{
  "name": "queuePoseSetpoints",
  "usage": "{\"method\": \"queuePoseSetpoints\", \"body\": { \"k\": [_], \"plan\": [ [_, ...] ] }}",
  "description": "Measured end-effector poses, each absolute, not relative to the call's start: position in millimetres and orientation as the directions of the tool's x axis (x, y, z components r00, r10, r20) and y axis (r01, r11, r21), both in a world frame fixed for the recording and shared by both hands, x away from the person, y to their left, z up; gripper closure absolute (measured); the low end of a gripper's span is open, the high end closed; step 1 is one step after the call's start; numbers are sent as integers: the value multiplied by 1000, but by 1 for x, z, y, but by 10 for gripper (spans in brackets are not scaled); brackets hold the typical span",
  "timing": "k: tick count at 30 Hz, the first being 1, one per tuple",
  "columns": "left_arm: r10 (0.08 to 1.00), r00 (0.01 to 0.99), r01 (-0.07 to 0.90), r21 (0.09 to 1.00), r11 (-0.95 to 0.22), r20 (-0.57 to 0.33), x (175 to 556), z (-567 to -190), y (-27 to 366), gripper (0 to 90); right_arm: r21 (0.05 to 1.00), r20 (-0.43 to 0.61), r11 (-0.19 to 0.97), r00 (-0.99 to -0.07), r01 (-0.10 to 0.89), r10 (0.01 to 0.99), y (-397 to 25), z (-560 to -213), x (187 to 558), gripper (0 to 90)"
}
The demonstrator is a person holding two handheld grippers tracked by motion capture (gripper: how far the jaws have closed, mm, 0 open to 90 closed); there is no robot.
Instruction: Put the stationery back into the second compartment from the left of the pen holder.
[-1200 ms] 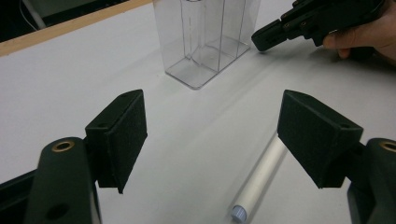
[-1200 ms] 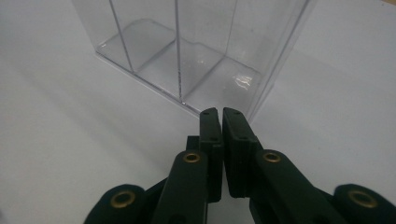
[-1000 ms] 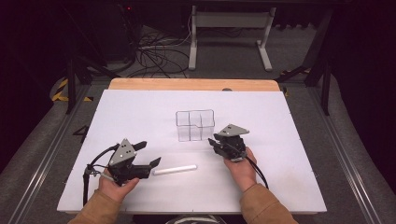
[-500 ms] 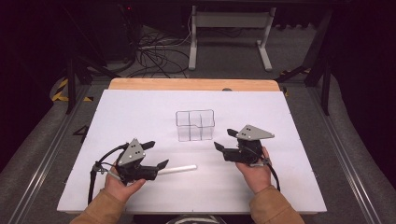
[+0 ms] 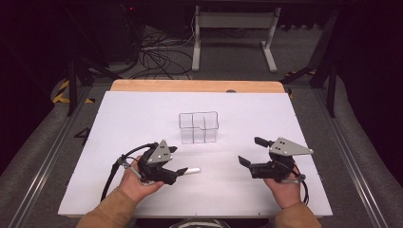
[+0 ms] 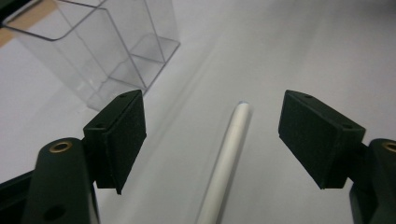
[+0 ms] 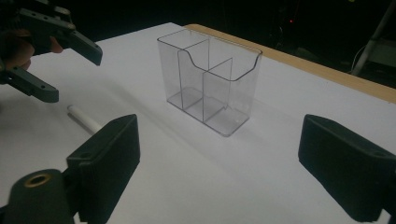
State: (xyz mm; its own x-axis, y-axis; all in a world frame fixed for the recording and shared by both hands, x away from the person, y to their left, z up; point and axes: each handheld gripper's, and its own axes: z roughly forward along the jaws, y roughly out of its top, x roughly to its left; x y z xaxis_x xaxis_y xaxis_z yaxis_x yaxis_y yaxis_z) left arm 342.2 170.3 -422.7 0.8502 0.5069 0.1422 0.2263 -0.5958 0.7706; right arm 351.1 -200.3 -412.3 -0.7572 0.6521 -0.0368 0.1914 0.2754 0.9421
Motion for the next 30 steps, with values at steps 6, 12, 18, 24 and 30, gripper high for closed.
{"method": "queuePoseSetpoints", "body": {
  "k": [6,12,18,24,30],
  "plan": [
    [471,872,249,712,-657,130,351,-425,154,256,946,-38,268,-759,182,650,-214,-413,344,95],
    [439,895,287,653,-701,78,362,-427,143,291,948,-52,271,-759,167,650,-223,-410,339,89],
    [416,907,302,584,-754,68,371,-432,132,308,949,-56,271,-754,165,655,-229,-408,339,89],
    [425,905,354,499,-791,31,378,-433,121,355,951,-56,264,-752,160,656,-231,-406,340,89],
    [397,917,342,421,-840,48,381,-436,112,409,953,-56,261,-755,155,654,-230,-406,340,89]
  ]
}}
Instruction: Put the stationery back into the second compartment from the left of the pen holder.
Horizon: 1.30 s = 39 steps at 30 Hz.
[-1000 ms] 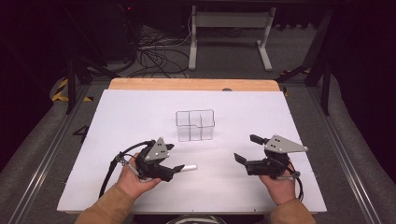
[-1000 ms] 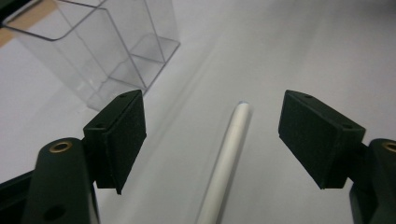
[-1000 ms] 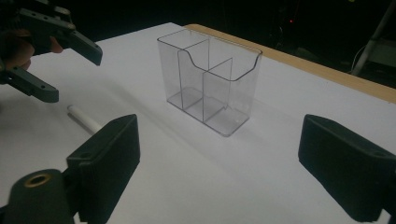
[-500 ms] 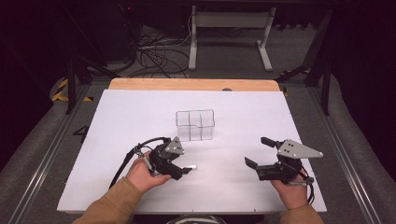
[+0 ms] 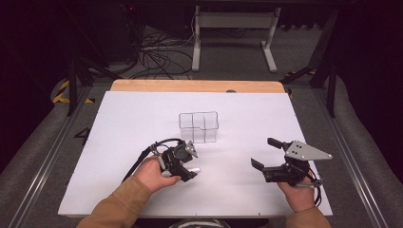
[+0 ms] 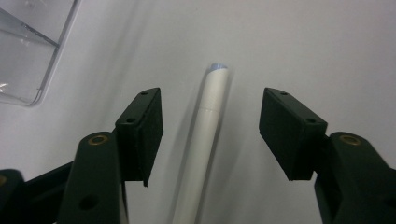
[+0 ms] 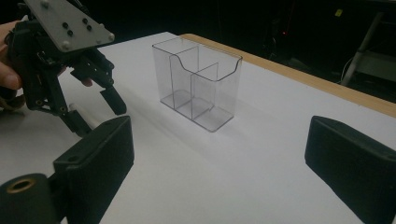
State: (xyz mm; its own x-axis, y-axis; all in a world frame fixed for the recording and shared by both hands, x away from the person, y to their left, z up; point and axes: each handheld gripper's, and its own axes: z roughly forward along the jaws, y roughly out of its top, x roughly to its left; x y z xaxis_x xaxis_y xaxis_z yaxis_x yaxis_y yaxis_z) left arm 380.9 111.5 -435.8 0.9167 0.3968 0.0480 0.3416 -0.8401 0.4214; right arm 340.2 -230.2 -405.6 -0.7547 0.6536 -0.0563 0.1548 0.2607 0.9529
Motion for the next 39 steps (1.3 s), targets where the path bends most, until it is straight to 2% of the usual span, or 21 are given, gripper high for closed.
{"method": "queuePoseSetpoints", "body": {
  "k": [14,23,27,39],
  "plan": [
    [332,939,299,258,-919,94,385,-440,102,607,954,-42,254,-765,161,642,-230,-409,342,89],
    [292,951,268,201,-942,104,387,-442,99,748,954,-30,247,-769,168,639,-230,-411,344,89],
    [278,955,254,191,-948,106,387,-442,97,776,954,-31,247,-767,168,640,-231,-411,344,89],
    [264,957,239,185,-953,120,385,-441,96,782,953,-32,251,-767,170,641,-230,-413,345,89]
  ]
}}
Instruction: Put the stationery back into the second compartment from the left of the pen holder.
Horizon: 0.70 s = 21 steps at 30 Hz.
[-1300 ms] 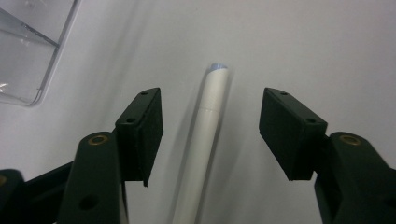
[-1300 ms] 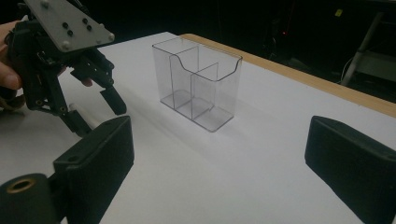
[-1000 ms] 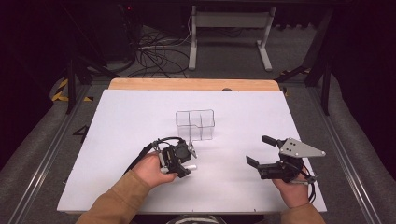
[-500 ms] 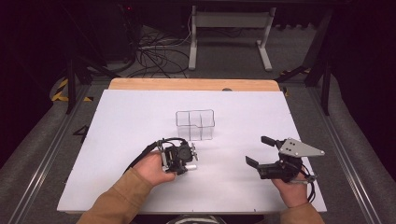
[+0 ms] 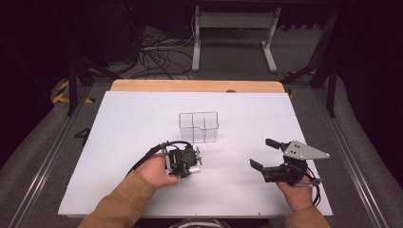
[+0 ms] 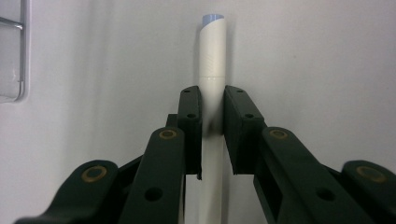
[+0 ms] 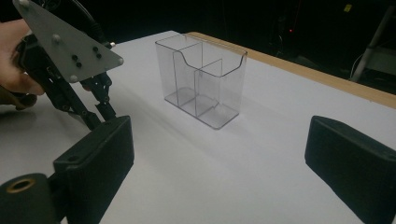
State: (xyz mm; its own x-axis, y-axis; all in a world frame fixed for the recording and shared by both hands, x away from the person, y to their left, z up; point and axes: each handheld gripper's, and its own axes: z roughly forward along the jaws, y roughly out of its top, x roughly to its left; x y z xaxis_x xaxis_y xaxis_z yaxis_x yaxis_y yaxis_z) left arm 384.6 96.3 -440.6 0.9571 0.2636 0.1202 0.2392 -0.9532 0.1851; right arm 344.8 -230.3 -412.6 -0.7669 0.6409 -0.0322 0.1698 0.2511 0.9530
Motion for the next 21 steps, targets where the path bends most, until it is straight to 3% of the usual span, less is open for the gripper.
{"method": "queuePoseSetpoints", "body": {
  "k": [9,21],
  "plan": [
    [278,953,235,287,-929,121,380,-423,102,783,953,-36,253,-768,167,640,-230,-413,345,89],
    [339,931,235,491,-839,134,379,-397,118,783,950,-46,265,-764,166,644,-228,-415,345,89]
  ]
}}
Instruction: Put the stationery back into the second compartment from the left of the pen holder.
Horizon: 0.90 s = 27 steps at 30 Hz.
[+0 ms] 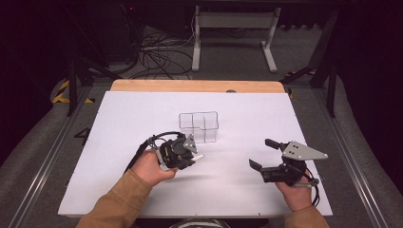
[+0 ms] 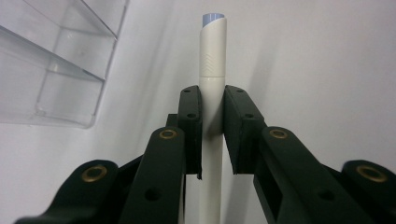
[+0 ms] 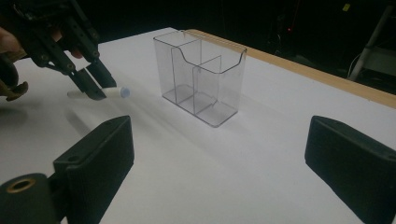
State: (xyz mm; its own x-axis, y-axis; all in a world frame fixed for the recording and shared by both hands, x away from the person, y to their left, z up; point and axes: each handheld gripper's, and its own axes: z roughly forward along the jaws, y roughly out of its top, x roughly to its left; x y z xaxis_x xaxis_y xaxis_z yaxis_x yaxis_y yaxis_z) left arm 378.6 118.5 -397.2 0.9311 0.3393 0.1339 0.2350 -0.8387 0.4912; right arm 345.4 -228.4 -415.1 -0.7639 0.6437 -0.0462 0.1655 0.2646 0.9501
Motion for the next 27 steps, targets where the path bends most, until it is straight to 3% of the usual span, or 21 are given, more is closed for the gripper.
{"method": "queuePoseSetpoints", "body": {
  "k": [14,27],
  "plan": [
    [426,900,219,755,-618,87,381,-372,144,782,948,-49,270,-764,166,643,-227,-417,347,89],
    [479,876,192,879,-436,47,388,-365,151,782,947,-45,272,-765,173,642,-226,-421,346,89]
  ]
}}
